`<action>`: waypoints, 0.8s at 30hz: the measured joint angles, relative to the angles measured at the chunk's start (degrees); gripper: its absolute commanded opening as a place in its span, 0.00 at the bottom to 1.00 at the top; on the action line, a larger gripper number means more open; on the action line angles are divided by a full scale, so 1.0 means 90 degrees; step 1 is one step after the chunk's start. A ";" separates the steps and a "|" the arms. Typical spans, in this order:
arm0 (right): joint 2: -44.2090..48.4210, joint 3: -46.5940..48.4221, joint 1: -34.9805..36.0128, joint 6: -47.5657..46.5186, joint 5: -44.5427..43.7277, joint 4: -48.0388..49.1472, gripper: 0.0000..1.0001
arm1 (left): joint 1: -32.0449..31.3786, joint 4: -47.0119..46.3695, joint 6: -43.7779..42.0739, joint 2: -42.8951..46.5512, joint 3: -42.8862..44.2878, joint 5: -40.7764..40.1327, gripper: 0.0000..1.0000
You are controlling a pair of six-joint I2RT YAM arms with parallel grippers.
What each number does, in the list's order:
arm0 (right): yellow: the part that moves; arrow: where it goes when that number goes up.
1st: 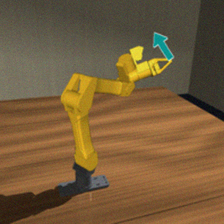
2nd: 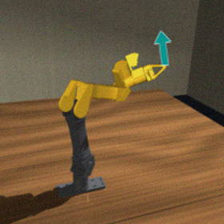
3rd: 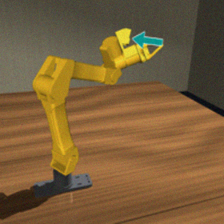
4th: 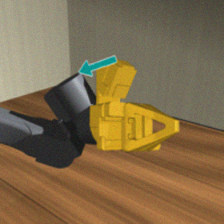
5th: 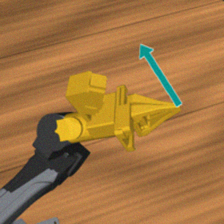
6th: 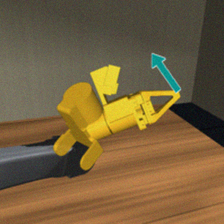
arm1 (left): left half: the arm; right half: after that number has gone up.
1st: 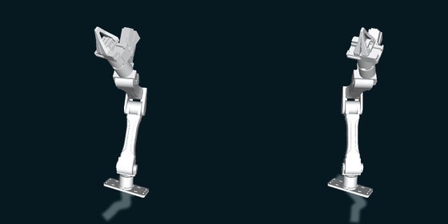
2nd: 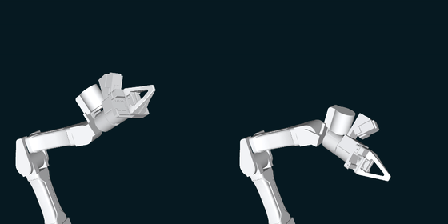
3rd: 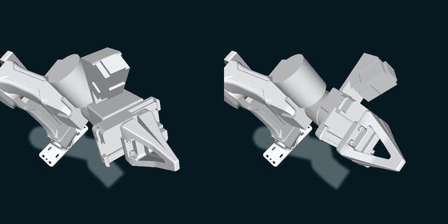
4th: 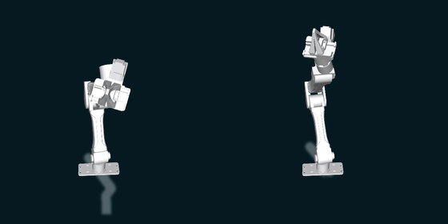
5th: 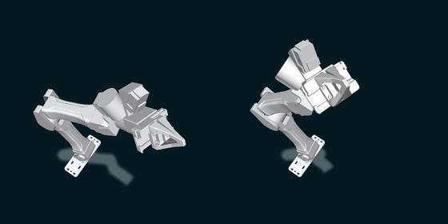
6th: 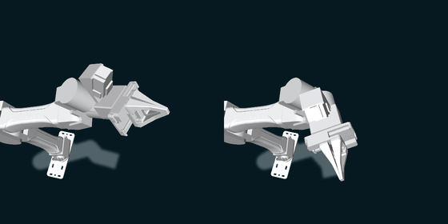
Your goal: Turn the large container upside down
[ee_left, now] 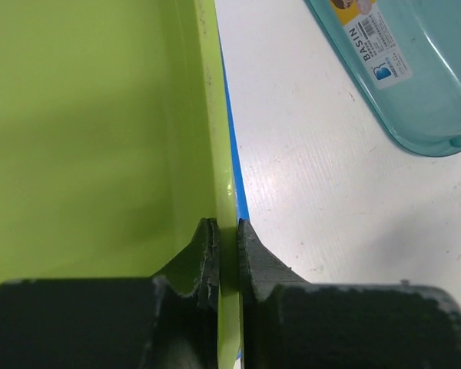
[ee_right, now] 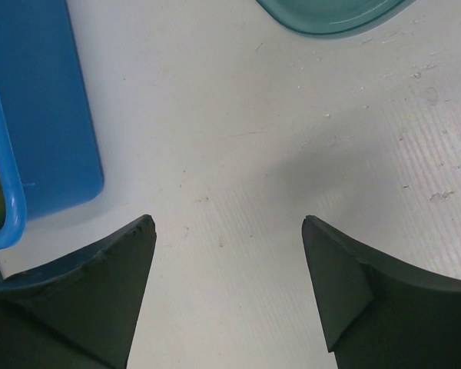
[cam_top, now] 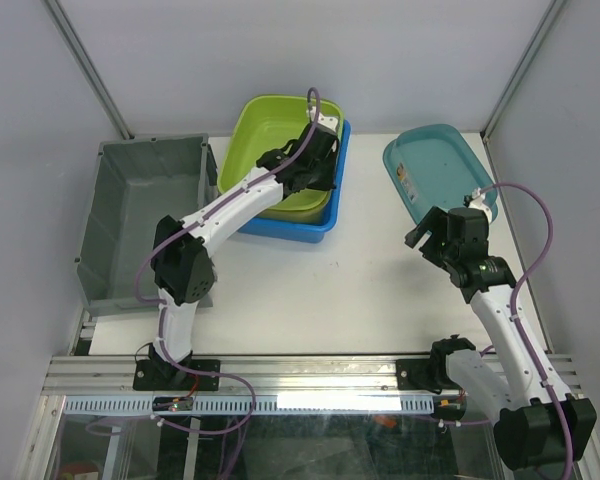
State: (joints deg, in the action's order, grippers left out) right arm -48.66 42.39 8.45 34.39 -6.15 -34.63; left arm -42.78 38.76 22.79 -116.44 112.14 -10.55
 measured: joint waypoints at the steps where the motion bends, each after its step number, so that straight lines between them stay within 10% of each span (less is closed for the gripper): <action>1: 0.0005 -0.0002 0.0000 0.0000 0.0000 -0.0002 0.81 | 0.0000 0.0049 -0.0027 0.0036 0.0000 0.0002 0.00; 11: 0.0010 -0.0010 0.0000 0.0066 0.0119 0.0005 0.78 | 0.0002 0.0357 -0.0321 0.1129 0.0160 0.0092 0.00; 19: -0.0158 -0.0872 0.0107 0.0770 0.1185 0.1423 0.41 | -0.0005 0.0355 -0.0364 0.2198 0.0716 0.0580 0.00; 24: -0.1343 -0.0981 0.0721 0.1382 0.1552 0.2565 0.36 | -0.0005 0.0253 -0.0321 0.2749 0.0750 0.0993 0.00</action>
State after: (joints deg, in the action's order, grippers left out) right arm -60.75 33.56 14.94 46.83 7.81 -11.55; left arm -42.83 41.04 19.90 -91.70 118.89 -1.61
